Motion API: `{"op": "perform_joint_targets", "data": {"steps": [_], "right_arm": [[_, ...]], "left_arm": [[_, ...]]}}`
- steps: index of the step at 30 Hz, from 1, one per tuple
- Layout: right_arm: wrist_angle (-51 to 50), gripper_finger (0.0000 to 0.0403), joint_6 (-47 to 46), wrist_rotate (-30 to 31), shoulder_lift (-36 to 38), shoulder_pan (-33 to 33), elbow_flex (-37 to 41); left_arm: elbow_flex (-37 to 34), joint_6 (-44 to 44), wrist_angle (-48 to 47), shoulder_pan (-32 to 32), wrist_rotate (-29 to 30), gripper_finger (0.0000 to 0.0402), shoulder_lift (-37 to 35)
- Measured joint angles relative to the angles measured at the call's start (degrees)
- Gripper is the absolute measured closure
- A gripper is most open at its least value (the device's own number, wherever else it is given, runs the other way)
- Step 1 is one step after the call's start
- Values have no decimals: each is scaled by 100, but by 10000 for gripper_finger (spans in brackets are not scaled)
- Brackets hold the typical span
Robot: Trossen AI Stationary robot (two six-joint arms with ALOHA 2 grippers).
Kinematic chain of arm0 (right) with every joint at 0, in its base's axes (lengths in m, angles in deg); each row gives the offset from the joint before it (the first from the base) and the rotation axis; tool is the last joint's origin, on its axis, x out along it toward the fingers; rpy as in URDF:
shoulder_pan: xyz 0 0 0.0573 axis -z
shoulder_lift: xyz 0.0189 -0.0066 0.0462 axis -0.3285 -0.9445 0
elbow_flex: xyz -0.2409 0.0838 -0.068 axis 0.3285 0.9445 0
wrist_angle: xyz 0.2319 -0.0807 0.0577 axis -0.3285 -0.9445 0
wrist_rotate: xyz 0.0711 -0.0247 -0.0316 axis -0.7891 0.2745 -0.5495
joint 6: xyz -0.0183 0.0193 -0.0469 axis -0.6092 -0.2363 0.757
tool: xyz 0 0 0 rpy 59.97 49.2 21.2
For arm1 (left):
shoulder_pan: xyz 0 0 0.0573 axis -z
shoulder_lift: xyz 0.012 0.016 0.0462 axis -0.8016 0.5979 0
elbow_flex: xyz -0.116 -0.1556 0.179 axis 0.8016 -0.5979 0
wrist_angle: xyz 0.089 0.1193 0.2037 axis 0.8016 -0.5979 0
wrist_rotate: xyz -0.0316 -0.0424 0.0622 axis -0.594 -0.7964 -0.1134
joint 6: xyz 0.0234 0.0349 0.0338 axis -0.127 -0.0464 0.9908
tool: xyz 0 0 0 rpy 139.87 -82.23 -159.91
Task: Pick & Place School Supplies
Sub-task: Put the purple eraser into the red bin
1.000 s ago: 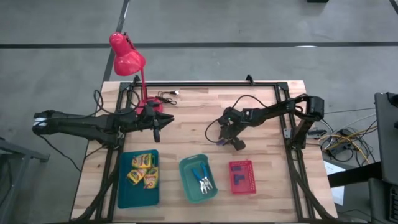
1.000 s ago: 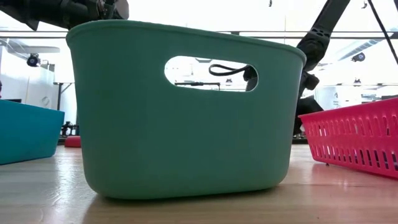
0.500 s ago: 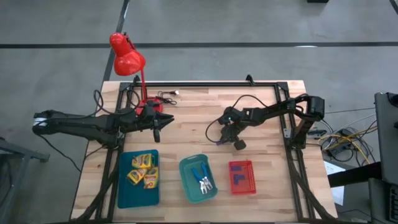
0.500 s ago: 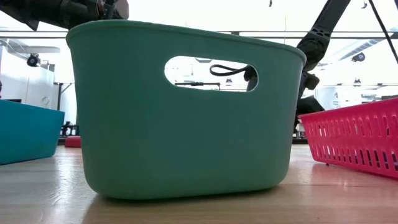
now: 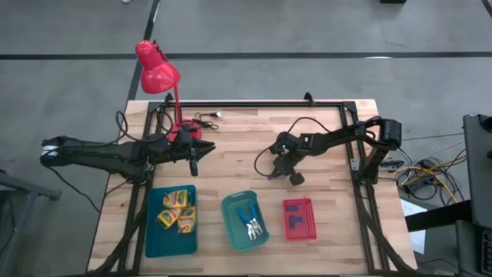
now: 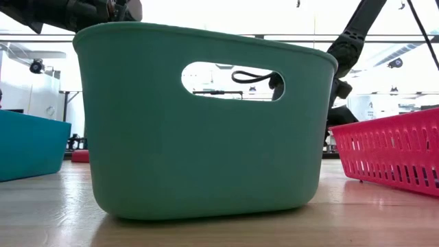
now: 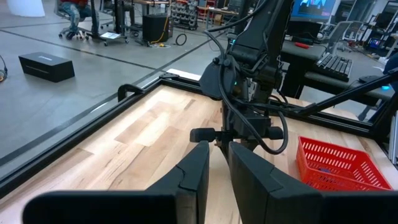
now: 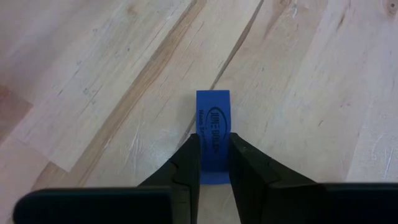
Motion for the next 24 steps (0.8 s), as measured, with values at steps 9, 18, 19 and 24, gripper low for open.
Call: {"op": "perform_joint_targets", "data": {"steps": [9,18,19,24], "right_arm": [[-32,344,-24,89,194,11,-141],[125,344,-98,9,696,11,-296],[127,344,-96,8,824,11,-297],[112,344,-163,-22,1652,9,-297]], "left_arm": [[0,0,0,0,2,335,0],[0,0,0,0,1,335,0],[0,0,0,0,1,335,0],[0,0,0,0,2,335,0]]}}
